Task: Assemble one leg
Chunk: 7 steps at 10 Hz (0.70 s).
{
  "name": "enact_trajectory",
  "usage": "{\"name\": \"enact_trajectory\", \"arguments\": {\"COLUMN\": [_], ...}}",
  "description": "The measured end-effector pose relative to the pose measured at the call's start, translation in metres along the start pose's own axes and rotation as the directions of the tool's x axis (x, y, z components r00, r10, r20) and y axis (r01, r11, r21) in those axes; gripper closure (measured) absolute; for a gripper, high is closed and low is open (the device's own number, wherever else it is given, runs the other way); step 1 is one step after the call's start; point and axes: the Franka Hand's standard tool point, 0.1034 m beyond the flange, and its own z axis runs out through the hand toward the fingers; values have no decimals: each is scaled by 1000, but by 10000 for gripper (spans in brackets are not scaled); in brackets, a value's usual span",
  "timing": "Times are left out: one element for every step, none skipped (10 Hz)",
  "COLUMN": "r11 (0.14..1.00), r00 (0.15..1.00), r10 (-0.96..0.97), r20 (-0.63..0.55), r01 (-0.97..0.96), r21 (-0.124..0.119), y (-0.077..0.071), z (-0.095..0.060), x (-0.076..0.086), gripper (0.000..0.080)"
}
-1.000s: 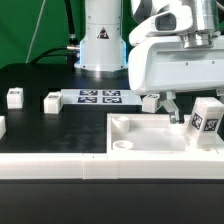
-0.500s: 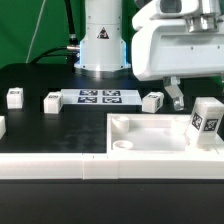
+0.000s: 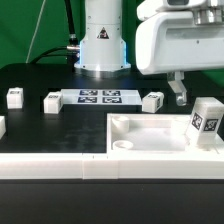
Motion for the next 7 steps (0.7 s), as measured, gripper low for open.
{"name": "enact_trajectory", "arguments": {"r11": [1000,1000,999,998,997,997,998], "r00": [998,987,971,940,917,937,937], "r10": [3,3,2,-4,-7,-2,-2], "r20": [66,159,240,340,399,349,349], "r01": [-4,-8,-12,-18,-25,-23,-23], "r21": [10,26,42,62,74,67,66], "y": [5,7,7,5,3,4,4], "z": [0,0,1,2,6,11,11], "x": [9,9,6,2,5,13,10], "gripper": [151,151,151,151,151,151,151]}}
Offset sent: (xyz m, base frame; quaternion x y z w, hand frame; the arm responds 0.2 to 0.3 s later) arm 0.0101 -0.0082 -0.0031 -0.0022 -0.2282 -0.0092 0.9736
